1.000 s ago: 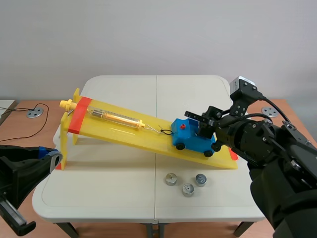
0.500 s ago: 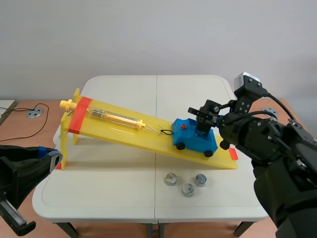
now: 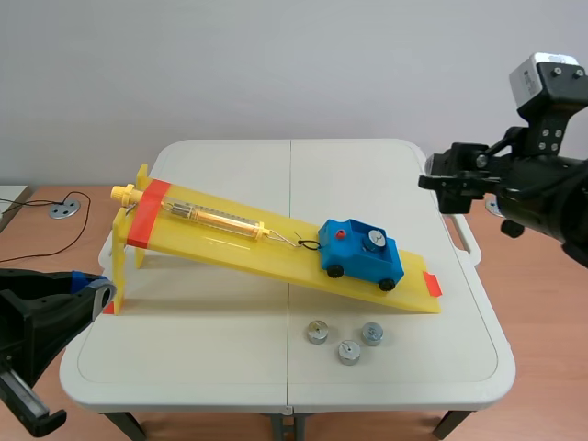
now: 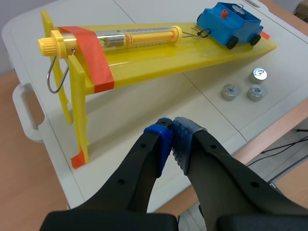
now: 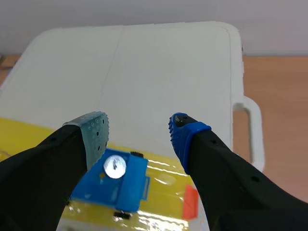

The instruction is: Place the four metal weights on the blue cart on the ramp.

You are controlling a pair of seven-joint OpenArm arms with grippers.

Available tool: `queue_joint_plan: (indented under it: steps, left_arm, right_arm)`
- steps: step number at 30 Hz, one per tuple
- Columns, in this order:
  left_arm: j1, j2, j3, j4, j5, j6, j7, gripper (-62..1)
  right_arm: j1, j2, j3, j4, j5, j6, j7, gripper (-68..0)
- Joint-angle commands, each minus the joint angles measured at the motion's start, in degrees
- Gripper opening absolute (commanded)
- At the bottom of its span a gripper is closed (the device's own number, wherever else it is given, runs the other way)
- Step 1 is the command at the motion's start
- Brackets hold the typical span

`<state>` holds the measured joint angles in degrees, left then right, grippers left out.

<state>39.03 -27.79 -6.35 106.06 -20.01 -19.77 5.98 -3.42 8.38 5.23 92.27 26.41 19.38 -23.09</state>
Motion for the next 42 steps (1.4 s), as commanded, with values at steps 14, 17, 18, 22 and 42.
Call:
queue_joint_plan:
  steps: [14,17,18,22,42]
  left_arm:
    - [-1.1,0.1,-0.7,3.7,-4.4,-1.4,-5.9,-58.0]
    - [-1.1,0.1,-0.7,3.7,-4.4,-1.4,-5.9,-58.0]
    - [-1.1,0.1,-0.7,3.7,-4.4,-1.4,-5.9,-58.0]
    - [-1.1,0.1,-0.7,3.7,-4.4,-1.4,-5.9,-58.0]
    - [-1.1,0.1,-0.7,3.7,-4.4,-1.4,-5.9,-58.0]
  right_arm:
    - [-17.8,15.1,0.5,20.5,2.7,4.3,1.7,-38.0]
    - [-20.1,15.1,0.5,20.5,2.7,4.5,1.7,-38.0]
    - [-20.7,15.1,0.4,20.5,2.7,4.5,1.8,-38.0]
    - [-21.6,14.8,-0.4,20.5,2.7,4.7,1.8,-38.0]
    - [-14.4,6.6,-13.9,6.9,-8.5,4.2,7.5,-36.8]
